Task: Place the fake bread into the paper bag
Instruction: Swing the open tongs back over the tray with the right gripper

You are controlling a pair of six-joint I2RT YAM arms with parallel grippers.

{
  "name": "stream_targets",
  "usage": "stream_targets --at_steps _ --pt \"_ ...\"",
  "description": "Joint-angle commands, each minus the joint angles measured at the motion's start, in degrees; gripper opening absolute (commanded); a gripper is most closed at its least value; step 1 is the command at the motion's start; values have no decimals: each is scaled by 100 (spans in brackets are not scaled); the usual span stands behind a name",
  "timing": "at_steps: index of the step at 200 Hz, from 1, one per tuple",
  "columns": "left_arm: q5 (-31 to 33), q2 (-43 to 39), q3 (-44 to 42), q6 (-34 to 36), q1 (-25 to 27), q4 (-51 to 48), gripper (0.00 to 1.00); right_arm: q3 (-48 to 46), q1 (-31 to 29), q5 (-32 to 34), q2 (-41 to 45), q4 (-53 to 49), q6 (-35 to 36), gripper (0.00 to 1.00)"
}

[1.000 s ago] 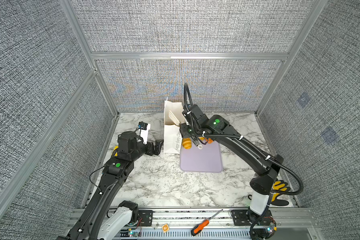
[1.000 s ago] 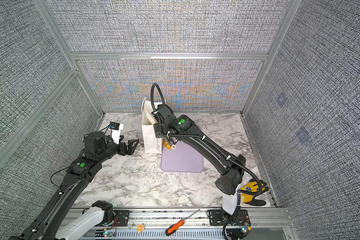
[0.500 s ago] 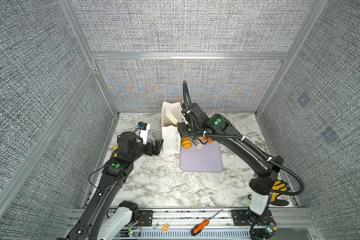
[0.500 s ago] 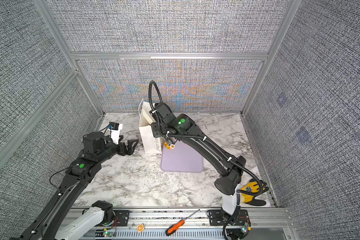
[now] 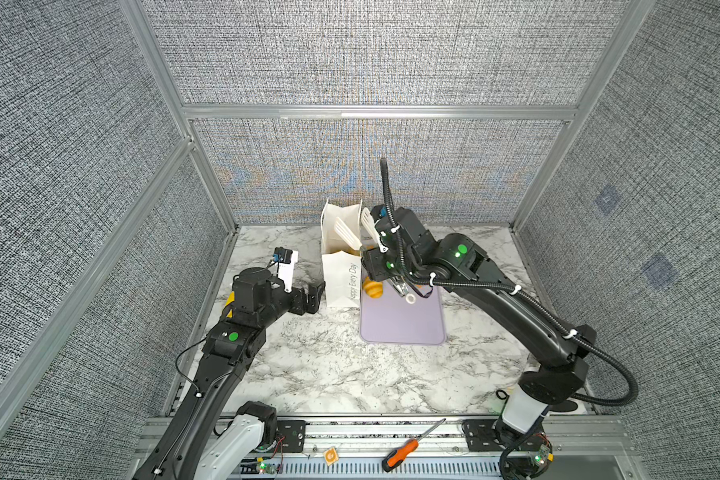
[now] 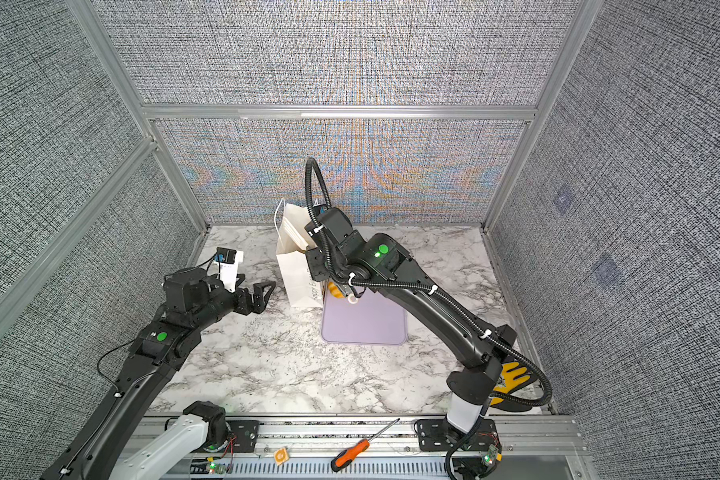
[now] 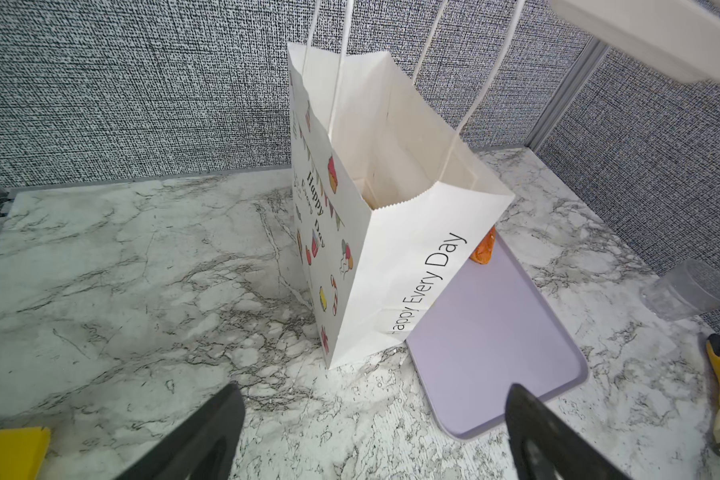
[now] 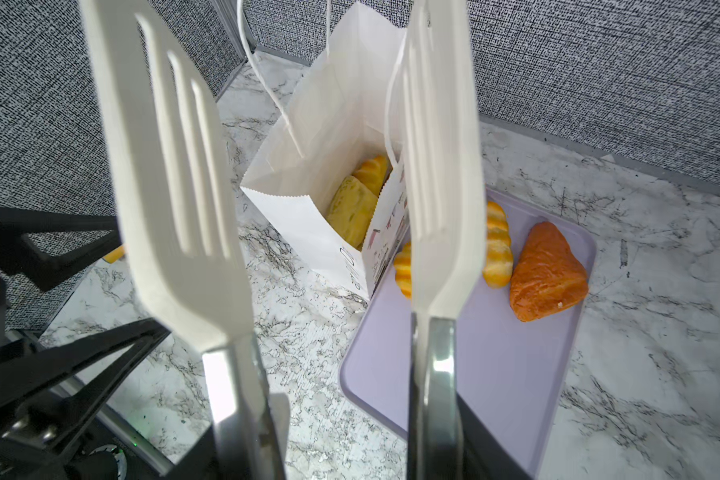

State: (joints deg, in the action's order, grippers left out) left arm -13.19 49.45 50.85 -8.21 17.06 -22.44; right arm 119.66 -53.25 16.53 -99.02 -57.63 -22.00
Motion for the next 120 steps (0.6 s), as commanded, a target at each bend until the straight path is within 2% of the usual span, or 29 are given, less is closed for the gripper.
stream_targets --at_steps 1,75,120 --pt "-248 -50 -7 -28 -3 64 99 -188 -19 170 220 -29 -46 59" --pt "-784 -99 -90 -117 17 156 99 -1349 -27 544 1109 -141 -241 59" --pt "-841 -157 -227 -267 93 283 99 -2189 71 650 1428 -177 -438 59"
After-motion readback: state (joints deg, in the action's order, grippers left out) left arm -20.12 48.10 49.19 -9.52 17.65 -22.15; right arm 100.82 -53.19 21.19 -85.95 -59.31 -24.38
